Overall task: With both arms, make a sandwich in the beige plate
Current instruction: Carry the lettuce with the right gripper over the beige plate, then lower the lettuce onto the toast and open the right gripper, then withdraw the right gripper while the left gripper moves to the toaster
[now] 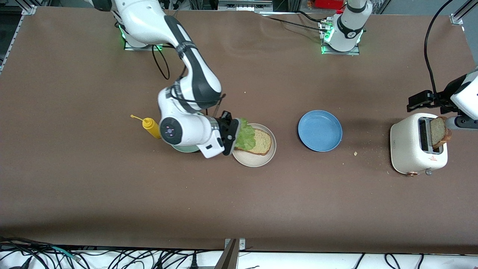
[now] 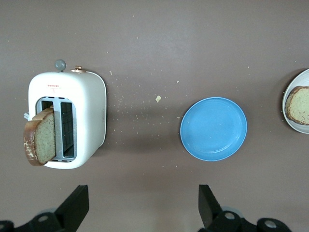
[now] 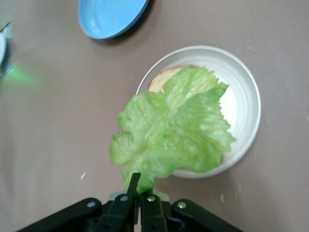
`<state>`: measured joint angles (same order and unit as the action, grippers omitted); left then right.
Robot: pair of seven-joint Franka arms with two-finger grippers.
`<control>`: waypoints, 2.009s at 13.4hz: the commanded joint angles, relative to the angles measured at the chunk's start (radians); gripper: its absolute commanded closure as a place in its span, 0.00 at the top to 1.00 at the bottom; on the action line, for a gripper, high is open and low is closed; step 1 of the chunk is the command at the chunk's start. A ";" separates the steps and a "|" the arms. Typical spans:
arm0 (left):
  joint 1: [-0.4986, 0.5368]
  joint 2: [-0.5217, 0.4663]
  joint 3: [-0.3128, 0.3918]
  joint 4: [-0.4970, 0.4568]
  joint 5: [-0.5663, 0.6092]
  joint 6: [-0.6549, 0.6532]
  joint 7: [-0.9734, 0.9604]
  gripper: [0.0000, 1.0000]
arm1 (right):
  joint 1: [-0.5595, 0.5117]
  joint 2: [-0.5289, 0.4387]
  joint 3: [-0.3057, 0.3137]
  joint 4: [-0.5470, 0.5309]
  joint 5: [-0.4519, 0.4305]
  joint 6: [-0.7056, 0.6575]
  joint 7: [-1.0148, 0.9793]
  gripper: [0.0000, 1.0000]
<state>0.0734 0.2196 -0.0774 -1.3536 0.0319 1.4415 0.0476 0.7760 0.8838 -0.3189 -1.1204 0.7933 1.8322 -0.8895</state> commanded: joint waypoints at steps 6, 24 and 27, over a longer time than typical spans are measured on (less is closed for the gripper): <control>0.002 -0.006 0.002 0.010 -0.024 -0.015 -0.006 1.00 | 0.025 0.076 0.103 -0.038 0.011 0.291 -0.034 0.00; 0.003 -0.008 0.004 0.002 -0.012 0.002 0.002 1.00 | -0.004 -0.190 -0.487 -0.032 -0.097 -0.594 -0.058 1.00; 0.003 -0.019 0.002 -0.010 -0.012 0.002 0.000 1.00 | -0.006 -0.192 -0.613 -0.033 -0.101 -0.617 -0.060 1.00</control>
<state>0.0742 0.2196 -0.0754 -1.3536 0.0319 1.4436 0.0476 0.7550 0.6984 -0.8733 -1.1385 0.7084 1.2291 -0.9447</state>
